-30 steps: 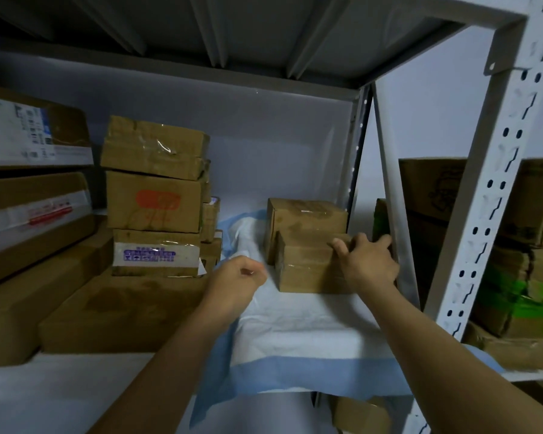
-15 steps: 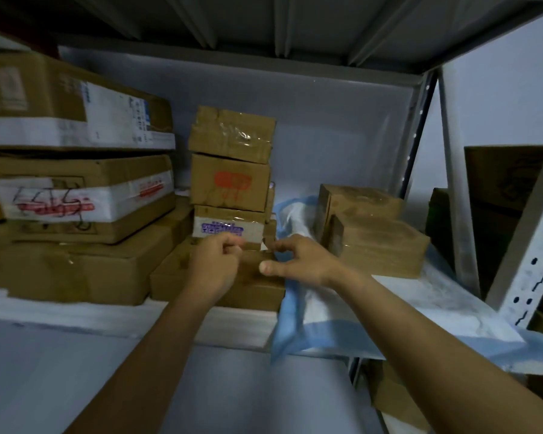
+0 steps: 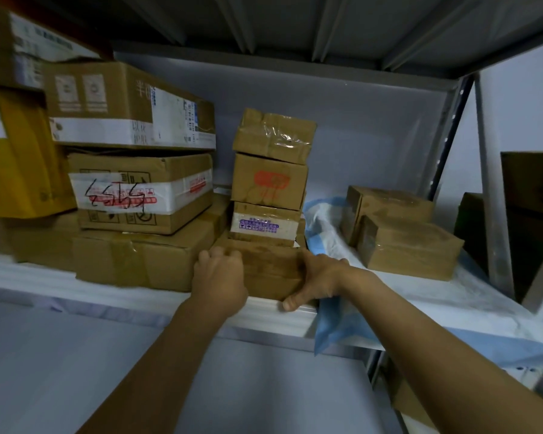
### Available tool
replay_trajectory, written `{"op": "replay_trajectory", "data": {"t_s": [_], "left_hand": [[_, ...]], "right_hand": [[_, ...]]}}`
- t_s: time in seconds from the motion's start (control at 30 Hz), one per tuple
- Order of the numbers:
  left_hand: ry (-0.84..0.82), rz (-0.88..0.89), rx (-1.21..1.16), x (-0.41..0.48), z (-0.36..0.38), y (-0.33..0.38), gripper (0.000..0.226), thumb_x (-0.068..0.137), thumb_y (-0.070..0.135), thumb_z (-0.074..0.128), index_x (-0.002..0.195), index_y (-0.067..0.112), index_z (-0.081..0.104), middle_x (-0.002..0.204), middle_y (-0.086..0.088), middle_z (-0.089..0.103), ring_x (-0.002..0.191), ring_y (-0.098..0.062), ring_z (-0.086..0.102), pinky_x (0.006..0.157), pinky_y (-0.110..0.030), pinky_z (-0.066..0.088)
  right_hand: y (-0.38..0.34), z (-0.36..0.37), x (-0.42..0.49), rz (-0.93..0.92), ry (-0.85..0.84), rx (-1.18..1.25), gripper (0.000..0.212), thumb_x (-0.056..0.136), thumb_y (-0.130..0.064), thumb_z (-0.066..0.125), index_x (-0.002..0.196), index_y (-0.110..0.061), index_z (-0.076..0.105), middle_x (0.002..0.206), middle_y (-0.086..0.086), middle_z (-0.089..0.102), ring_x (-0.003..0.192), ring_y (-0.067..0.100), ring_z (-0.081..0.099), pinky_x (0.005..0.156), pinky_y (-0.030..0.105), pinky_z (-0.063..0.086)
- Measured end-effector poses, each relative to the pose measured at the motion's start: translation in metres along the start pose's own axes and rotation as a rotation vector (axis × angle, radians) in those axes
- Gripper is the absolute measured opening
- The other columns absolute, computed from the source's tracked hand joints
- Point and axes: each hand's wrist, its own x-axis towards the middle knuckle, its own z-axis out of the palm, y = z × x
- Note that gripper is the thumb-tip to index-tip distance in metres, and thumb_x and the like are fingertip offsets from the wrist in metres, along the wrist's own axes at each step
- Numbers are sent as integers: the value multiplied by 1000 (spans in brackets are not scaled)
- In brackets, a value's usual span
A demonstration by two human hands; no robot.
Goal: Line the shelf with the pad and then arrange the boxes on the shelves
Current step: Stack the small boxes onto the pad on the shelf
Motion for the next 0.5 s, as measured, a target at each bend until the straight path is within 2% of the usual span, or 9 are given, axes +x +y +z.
{"op": "replay_trajectory", "data": {"t_s": [0.13,0.27,0.33,0.4,0.47,0.5], "left_hand": [[-27,76,170,6,-8,4,40,85,19,59,124,19,51,129,-9,47,116,-30,41,95,-37,39],[-38,144,202,11,-19,-1,37,85,18,61,122,22,57,124,-5,55,114,-27,45,90,-35,42],[1,176,185,7,-17,-4,34,88,17,58,121,23,59,123,-4,56,113,-25,45,89,-34,42],[48,194,170,2,-12,-8,33,90,17,56,123,24,58,124,-2,55,114,-24,44,90,-33,41],[70,209,139,0,-10,-10,34,92,18,54,125,25,57,125,0,54,115,-23,43,93,-32,39],[71,211,116,0,-10,-11,34,92,18,53,125,25,57,125,0,54,116,-23,42,95,-32,39]], "right_hand": [[-2,-3,-11,-9,12,-74,110,53,-70,75,144,-39,20,147,4,34,138,31,29,116,53,15],[-8,-14,-3,-104,63,-5,112,58,-66,75,147,-39,13,156,4,14,144,29,12,117,52,15],[-13,-18,5,-118,-12,107,113,60,-59,78,147,-38,10,157,-1,13,144,27,14,117,49,18],[-19,-21,12,-127,-141,180,119,52,-59,82,146,-38,12,155,-2,19,142,26,21,116,46,24],[-21,-23,18,-130,-238,156,124,46,-61,84,145,-37,13,153,-3,24,140,25,27,114,46,28],[-24,-24,18,-129,-261,119,118,53,-56,83,146,-35,12,153,-2,24,140,26,26,114,45,29]]}}
